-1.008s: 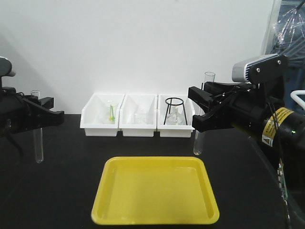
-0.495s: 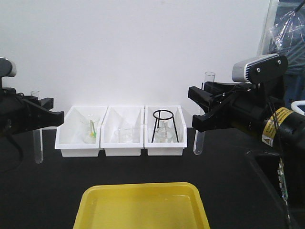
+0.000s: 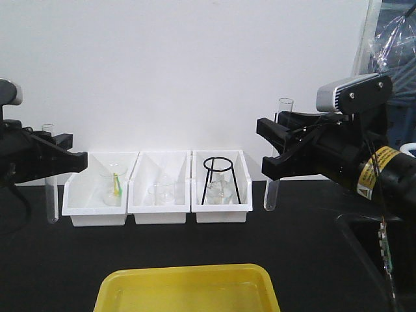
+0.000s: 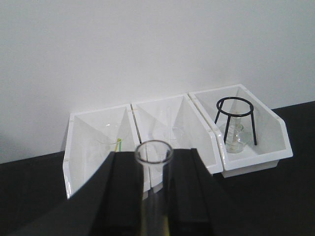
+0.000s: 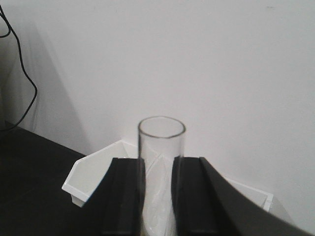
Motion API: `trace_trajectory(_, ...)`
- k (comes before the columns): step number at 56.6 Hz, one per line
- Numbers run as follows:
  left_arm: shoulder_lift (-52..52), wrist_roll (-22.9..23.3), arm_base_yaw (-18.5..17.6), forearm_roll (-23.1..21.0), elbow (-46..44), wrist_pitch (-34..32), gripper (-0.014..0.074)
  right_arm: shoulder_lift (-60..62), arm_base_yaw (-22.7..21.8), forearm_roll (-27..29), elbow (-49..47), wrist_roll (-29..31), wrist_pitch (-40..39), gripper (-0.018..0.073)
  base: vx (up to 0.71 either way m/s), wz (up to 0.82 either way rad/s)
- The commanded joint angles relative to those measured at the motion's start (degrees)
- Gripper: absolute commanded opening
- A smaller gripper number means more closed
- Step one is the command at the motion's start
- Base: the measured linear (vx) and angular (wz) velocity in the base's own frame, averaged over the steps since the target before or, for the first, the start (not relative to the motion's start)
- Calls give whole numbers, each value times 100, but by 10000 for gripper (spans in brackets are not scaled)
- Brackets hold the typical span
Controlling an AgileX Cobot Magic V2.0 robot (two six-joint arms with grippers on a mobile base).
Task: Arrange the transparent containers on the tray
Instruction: 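Position the base in front of the yellow tray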
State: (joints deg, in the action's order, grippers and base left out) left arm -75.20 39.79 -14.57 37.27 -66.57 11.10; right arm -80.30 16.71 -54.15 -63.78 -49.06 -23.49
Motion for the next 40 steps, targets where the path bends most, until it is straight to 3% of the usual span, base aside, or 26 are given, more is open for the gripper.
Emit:
trace_trajectory(1,181,50,-25,14,-172,-327,-6,204,-12,115,-189,-1,-281,-13,1,-1)
trace_trajectory(40,181,50,-25,9,-172,-328,-6,204,-12,120,-189,-26,-283,-13,0,0)
